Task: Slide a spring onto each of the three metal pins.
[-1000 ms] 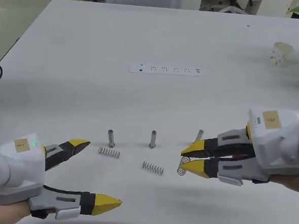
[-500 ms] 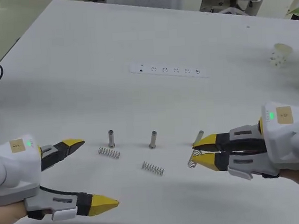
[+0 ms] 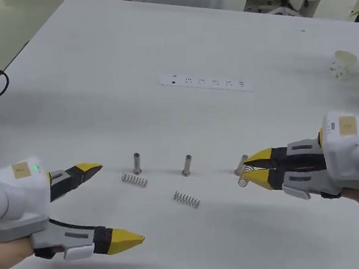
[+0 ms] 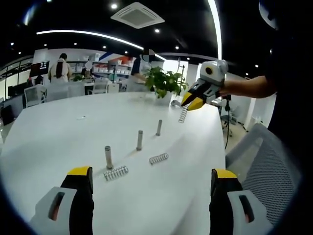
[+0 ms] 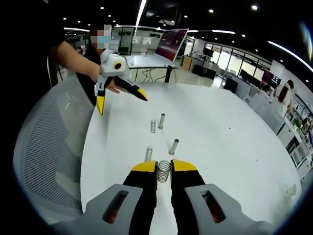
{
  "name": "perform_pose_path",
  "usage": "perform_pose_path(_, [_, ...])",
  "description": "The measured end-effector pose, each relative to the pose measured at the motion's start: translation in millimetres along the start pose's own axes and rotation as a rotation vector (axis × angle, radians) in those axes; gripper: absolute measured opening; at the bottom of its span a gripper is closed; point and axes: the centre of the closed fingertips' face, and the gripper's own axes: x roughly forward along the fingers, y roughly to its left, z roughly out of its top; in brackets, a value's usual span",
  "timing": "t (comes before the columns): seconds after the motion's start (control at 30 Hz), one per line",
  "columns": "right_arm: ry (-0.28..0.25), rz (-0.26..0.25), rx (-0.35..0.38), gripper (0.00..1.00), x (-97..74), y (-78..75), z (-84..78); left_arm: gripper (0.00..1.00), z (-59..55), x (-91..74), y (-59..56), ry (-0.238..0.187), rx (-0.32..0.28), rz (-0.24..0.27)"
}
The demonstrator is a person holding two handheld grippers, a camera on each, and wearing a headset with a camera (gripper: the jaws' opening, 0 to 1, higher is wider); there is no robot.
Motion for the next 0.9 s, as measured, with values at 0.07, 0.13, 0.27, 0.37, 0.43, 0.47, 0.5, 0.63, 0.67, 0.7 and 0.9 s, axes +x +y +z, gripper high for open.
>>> perform_pose_path(0.07, [0.002,-0.008,0.007,0.07,0.3,-5.6,-1.6,0.98,-0.1,-0.5,0.3,0.001,0.002,0.001])
perform_pose_path(0.13, [0.011,-0.019,0.007,0.07,1.0,-11.0,-4.3,0.98,0.1,-1.3,0.4,0.0,0.0,0.002])
perform_pose_path(0.27, [0.016,-0.035,0.016,0.07,1.1,-20.1,-7.3,0.98,-1.3,-2.6,1.2,0.005,0.001,0.005])
perform_pose_path(0.37, [0.018,-0.046,0.021,0.07,1.3,-25.4,-8.3,0.98,-1.5,-3.4,1.4,0.004,-0.003,0.008])
perform_pose_path(0.43, [0.018,-0.055,0.028,0.07,1.2,-31.5,-10.1,0.98,-2.2,-3.8,1.9,0.006,-0.005,0.011])
perform_pose_path(0.47, [0.017,-0.06,0.035,0.07,1.2,-33.5,-10.5,0.98,-2.0,-4.0,2.1,0.005,-0.005,0.013])
perform_pose_path(0.5, [0.013,-0.065,0.045,0.07,1.3,-36.5,-10.8,0.98,-2.0,-4.4,2.3,0.004,-0.007,0.014])
perform_pose_path(0.63, [0.016,-0.085,0.055,0.07,2.4,-47.3,-14.3,0.98,-2.4,-5.6,2.5,0.004,-0.011,0.015])
perform_pose_path(0.67, [0.015,-0.087,0.06,0.07,2.7,-48.5,-14.4,0.98,-2.7,-6.0,2.6,0.005,-0.012,0.016])
perform_pose_path(0.7, [0.015,-0.088,0.059,0.07,3.0,-49.5,-14.6,0.98,-2.6,-6.5,3.2,0.004,-0.012,0.019])
perform_pose_path(0.9, [0.022,-0.114,0.066,0.07,5.4,-61.1,-15.9,0.98,-3.1,-8.8,6.1,0.003,-0.018,0.031])
